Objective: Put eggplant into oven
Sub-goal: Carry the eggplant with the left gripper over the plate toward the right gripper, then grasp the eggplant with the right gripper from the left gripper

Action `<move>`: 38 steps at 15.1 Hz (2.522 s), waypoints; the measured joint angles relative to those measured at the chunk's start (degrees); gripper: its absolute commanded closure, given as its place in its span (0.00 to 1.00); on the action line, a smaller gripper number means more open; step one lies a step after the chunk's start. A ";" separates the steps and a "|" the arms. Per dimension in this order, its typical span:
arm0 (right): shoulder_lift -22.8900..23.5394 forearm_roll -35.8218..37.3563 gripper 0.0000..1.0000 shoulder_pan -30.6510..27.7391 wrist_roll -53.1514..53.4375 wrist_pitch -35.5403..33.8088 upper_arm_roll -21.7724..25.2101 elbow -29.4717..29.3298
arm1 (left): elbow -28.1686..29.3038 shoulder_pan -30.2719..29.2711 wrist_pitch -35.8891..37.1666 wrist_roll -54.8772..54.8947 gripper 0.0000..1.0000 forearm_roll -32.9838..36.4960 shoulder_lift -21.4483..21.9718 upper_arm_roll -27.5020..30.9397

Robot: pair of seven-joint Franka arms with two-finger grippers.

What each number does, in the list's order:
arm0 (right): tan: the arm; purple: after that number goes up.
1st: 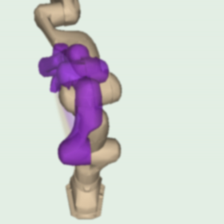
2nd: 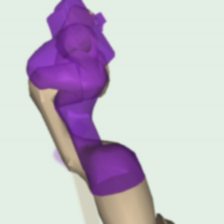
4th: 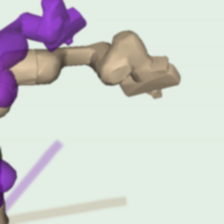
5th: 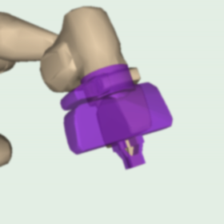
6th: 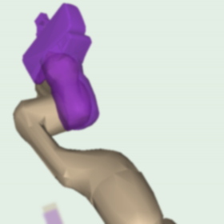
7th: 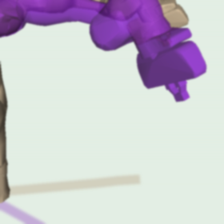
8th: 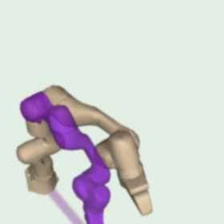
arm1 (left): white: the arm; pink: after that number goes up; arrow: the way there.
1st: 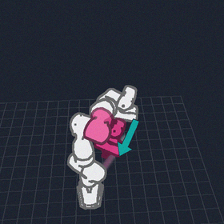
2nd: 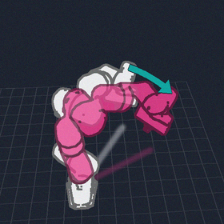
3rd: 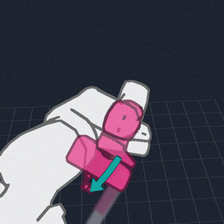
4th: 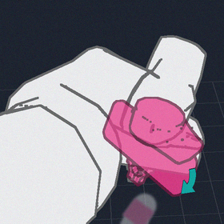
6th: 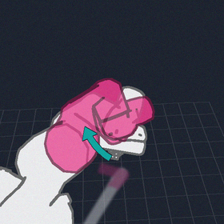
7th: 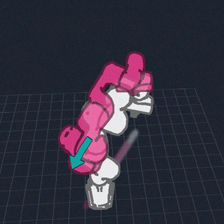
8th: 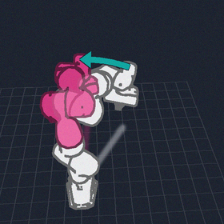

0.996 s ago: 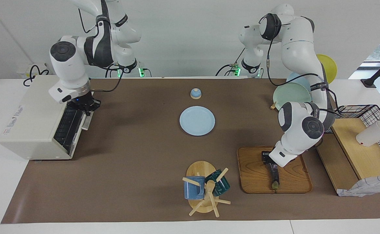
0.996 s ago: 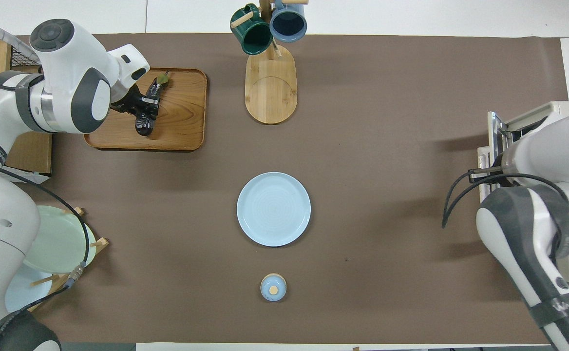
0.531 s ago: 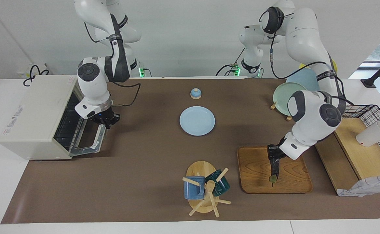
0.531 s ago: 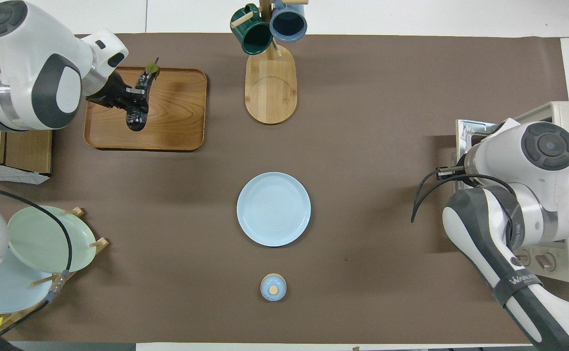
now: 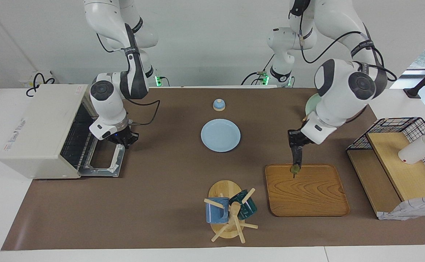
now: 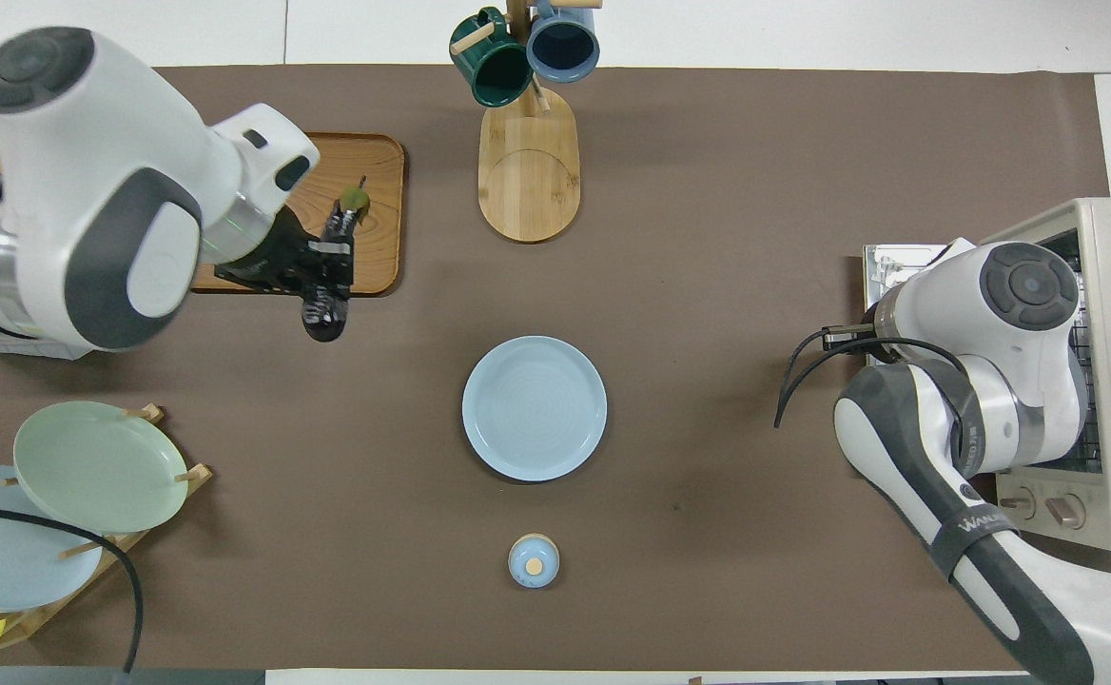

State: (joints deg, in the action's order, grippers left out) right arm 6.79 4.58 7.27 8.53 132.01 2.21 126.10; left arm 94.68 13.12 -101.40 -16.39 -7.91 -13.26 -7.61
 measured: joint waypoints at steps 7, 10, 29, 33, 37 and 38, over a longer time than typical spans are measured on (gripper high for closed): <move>-0.05 -0.40 0.44 4.70 11.28 -0.18 0.00 -0.52 | 23.60 18.94 -23.24 -22.96 1.00 -0.48 8.34 -0.20; -0.05 -0.43 0.44 5.53 12.07 -0.18 0.00 -0.61 | 29.34 23.34 -32.03 -28.81 1.00 -0.48 7.80 -0.15; 1.39 -6.91 0.19 22.54 19.78 -2.90 -2.53 -9.91 | 19.47 1.97 -15.95 -1.23 0.00 -0.47 11.21 2.34; 13.14 -6.20 0.25 34.75 34.71 -10.64 -2.71 -30.75 | 11.45 -6.66 -5.54 6.93 0.00 2.92 12.75 2.47; 22.91 -4.38 0.35 41.64 40.90 -3.75 -2.64 -34.32 | 4.16 -8.99 5.59 8.62 0.00 4.20 13.51 2.46; 23.60 -3.12 0.35 41.89 41.14 -2.72 -2.58 -33.34 | 2.65 -8.99 7.79 8.74 0.00 5.08 13.73 2.46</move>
State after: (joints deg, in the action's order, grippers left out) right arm 30.38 1.46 49.17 49.67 129.29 -0.38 92.76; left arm 97.34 4.13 -93.62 -7.64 -2.83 0.47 -5.15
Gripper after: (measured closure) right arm 0.348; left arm 0.000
